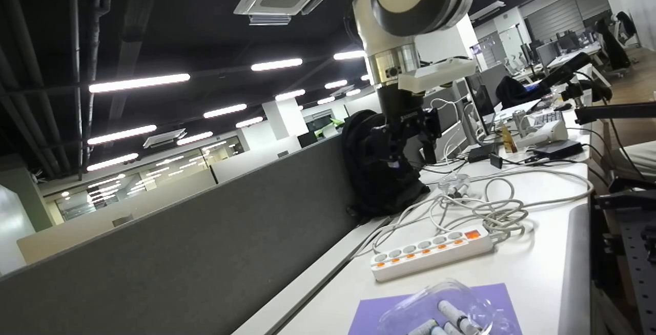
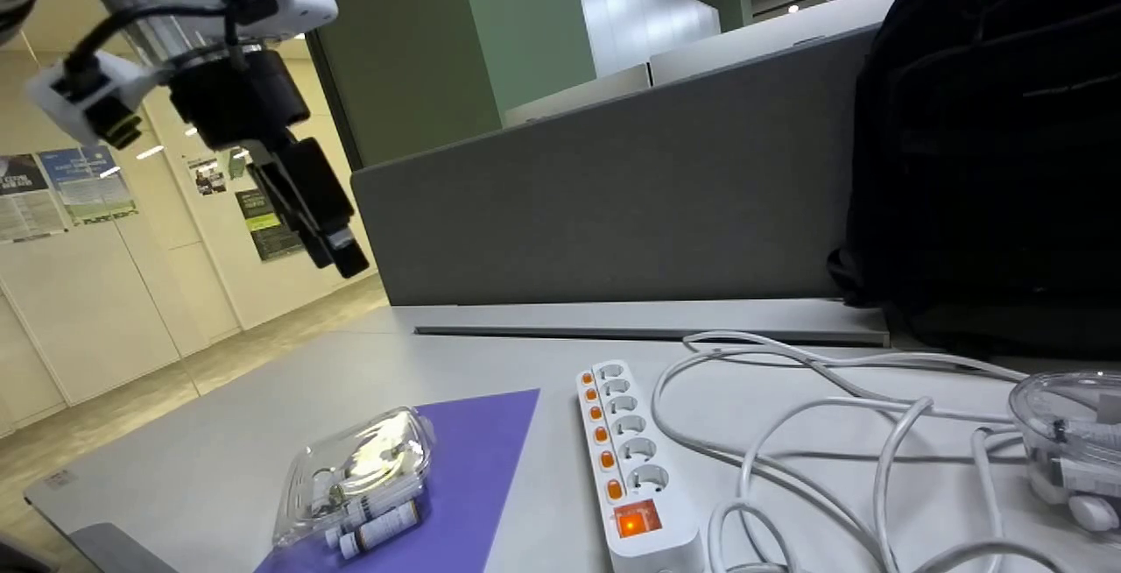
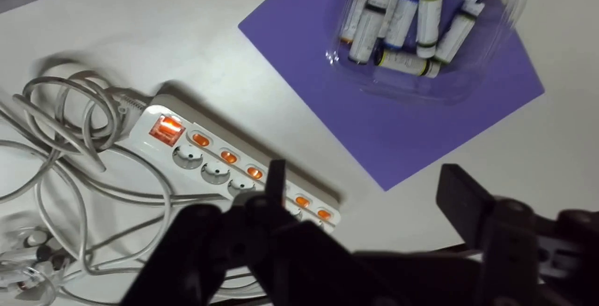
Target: Turn on the switch in the middle of the adapter
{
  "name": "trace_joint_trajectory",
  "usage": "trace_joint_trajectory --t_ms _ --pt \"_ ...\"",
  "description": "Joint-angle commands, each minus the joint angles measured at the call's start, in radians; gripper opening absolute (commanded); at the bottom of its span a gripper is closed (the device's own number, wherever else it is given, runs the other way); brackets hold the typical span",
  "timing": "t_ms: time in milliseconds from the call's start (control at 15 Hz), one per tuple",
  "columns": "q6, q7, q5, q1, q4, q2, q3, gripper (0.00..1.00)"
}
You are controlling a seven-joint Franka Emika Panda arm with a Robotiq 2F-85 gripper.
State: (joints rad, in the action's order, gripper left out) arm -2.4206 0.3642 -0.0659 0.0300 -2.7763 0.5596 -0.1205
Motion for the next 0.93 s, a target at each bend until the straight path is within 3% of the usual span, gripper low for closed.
trace_joint_trajectory --t_ms 0,200,467,600,867 --pt "-0.102 -0.030 0.039 0.067 0.025 -0.092 0.035 0.53" --pt "-0.166 -0.086 0.089 0.107 0.069 -0.184 0.050 0.31" --pt "-0.168 -0.165 0.171 0.122 0.171 -0.309 0.064 0.05" --pt "-0.154 -0.206 0.169 0.110 0.232 -0.372 0.090 0.00" --pt "-0.118 -0.279 0.130 0.097 0.331 -0.468 0.139 0.00"
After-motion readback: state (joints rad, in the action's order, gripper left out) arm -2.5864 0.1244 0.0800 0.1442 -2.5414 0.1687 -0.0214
